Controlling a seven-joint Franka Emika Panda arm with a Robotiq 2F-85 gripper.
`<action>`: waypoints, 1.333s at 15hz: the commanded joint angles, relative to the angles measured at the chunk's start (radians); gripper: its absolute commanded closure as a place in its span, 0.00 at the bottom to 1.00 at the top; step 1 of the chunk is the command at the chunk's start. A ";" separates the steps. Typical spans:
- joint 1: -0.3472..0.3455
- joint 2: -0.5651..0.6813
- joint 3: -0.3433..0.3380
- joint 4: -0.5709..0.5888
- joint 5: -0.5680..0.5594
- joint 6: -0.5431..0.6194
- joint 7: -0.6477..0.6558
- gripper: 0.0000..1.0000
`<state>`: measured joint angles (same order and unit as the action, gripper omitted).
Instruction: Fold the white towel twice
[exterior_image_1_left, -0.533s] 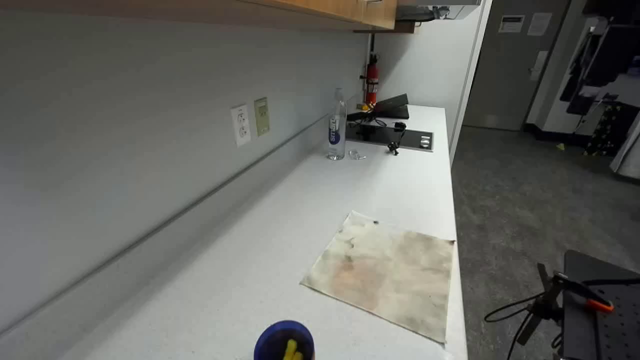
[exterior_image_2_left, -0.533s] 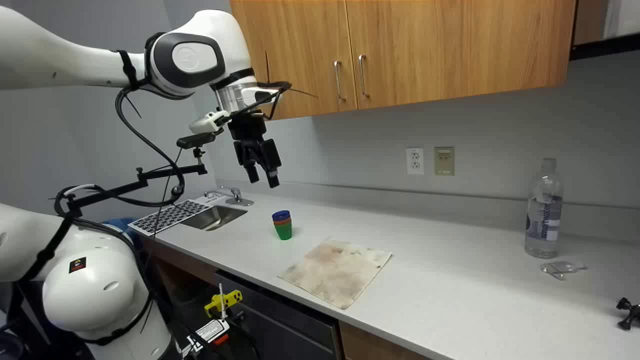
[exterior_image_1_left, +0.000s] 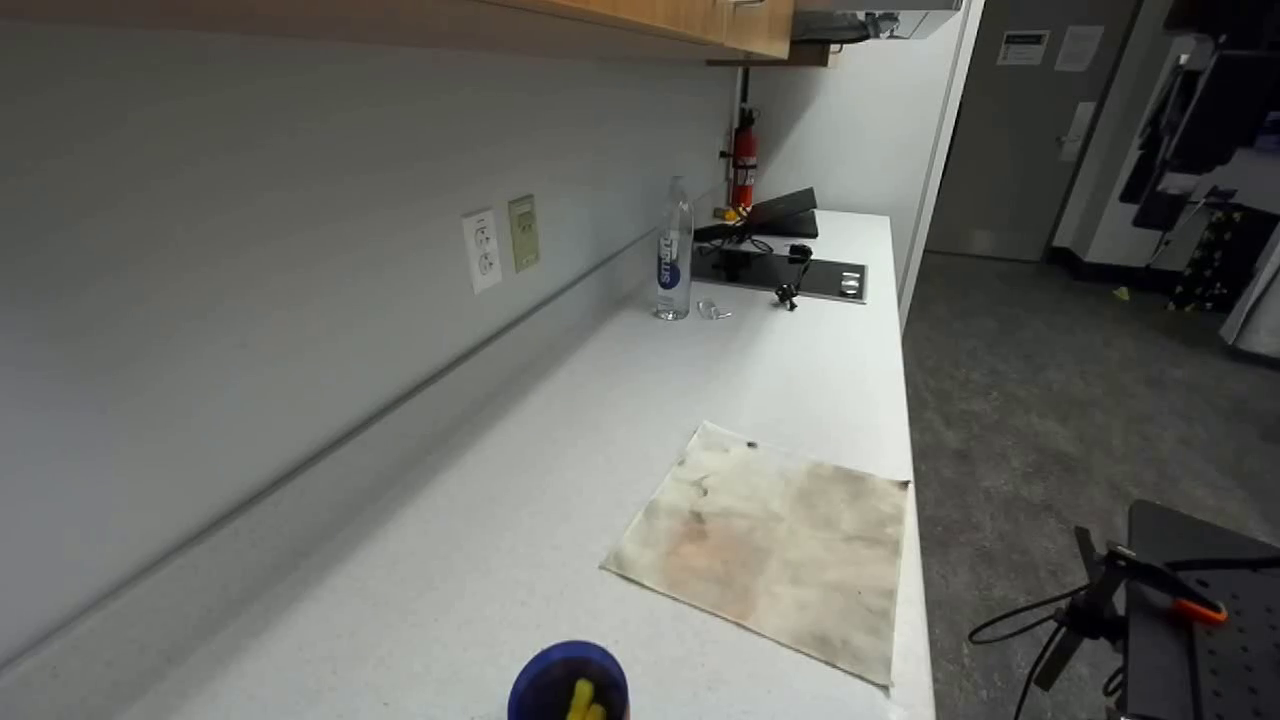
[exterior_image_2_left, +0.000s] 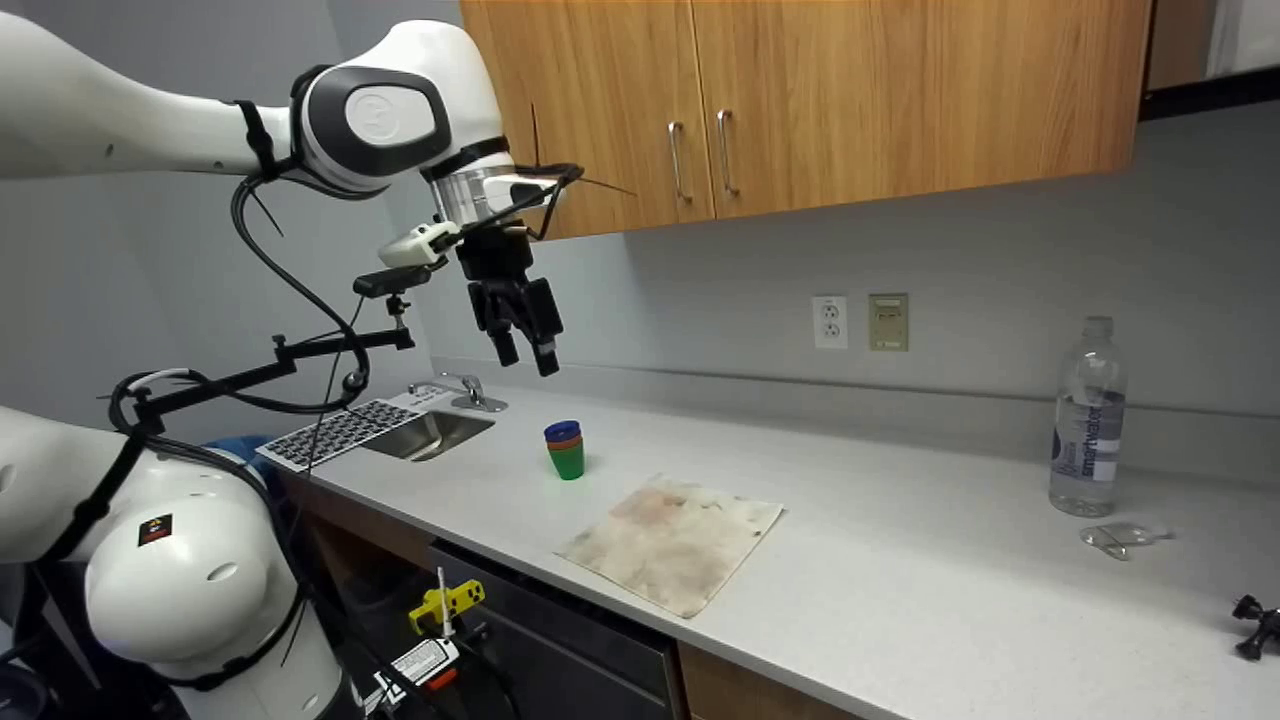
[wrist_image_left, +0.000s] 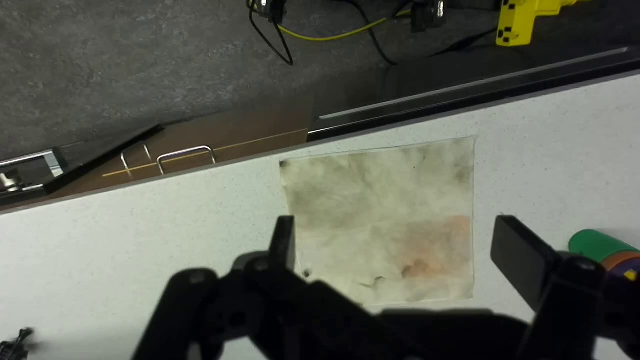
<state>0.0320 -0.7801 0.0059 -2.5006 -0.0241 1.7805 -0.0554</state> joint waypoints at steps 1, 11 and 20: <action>0.001 0.001 0.000 0.003 0.000 -0.003 0.001 0.00; 0.001 0.001 0.000 0.003 0.000 -0.003 0.001 0.00; 0.002 0.007 0.002 0.000 -0.001 0.001 0.001 0.00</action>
<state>0.0320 -0.7785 0.0070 -2.5006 -0.0241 1.7806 -0.0554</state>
